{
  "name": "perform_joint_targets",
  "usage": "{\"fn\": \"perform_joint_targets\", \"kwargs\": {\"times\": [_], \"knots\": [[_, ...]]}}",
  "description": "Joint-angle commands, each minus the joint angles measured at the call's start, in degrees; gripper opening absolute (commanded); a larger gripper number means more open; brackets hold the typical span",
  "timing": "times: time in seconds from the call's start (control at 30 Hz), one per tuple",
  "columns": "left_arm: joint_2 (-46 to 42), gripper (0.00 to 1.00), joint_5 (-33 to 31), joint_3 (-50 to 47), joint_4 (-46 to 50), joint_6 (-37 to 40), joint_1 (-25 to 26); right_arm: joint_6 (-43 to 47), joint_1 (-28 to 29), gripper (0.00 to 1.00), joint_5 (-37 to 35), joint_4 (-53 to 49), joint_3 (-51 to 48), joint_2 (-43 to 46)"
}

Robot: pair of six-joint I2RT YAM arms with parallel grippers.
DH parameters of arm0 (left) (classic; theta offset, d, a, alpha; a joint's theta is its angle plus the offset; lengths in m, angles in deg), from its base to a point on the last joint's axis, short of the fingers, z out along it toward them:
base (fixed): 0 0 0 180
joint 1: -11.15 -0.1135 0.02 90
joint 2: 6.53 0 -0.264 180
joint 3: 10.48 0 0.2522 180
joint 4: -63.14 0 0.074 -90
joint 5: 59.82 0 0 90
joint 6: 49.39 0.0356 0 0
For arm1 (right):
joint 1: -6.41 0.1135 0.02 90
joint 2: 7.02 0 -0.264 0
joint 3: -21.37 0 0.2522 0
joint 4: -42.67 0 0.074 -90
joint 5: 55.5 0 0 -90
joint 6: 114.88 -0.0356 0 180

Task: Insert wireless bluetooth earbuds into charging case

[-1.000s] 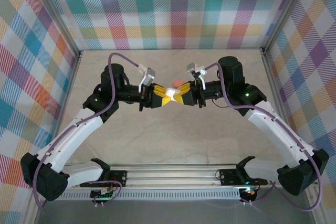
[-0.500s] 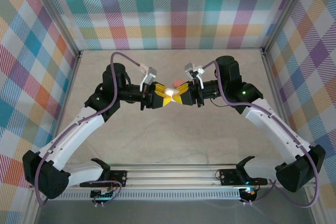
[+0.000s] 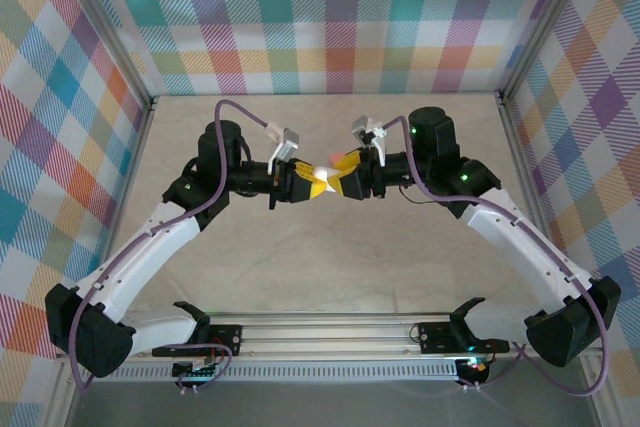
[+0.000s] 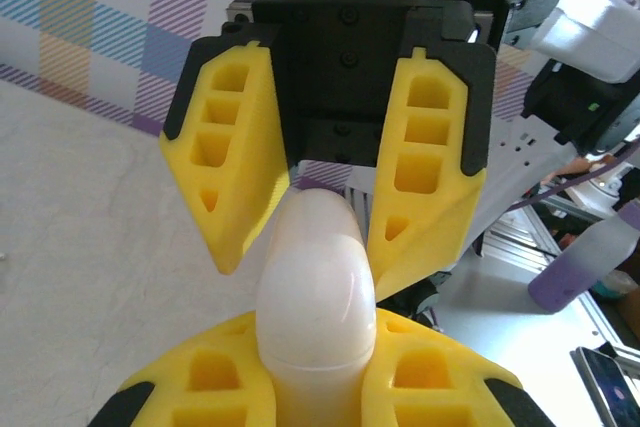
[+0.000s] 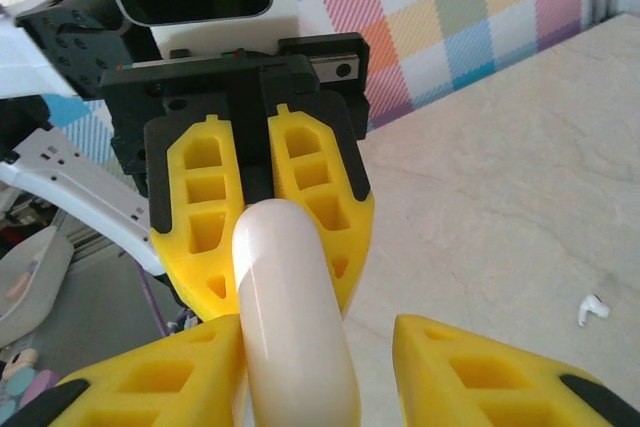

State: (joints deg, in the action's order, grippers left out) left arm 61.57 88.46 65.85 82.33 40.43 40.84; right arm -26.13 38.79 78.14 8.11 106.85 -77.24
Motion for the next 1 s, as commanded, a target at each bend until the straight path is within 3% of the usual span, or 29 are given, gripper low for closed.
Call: {"fn": "perform_joint_targets", "kwargs": {"times": [0.0,0.5,0.73,0.97], "knots": [[-2.19,0.00,2.58,-0.86,0.67,2.36,-0.16,-1.38,-1.18,0.43,-5.68,-0.50,1.26,-0.79],[-3.40,0.00,-0.04,-2.44,3.18,4.23,-0.16,-8.84,-5.13,0.51,-8.05,0.33,-0.56,-3.61],[-3.68,0.00,-7.16,-3.66,3.48,2.48,-0.25,-10.66,-5.13,0.54,-3.56,1.56,-0.37,-3.66],[-2.98,0.00,-17.88,-4.29,6.17,1.53,-0.86,-11.15,-6.30,0.55,-8.10,-6.04,3.78,-3.88]]}}
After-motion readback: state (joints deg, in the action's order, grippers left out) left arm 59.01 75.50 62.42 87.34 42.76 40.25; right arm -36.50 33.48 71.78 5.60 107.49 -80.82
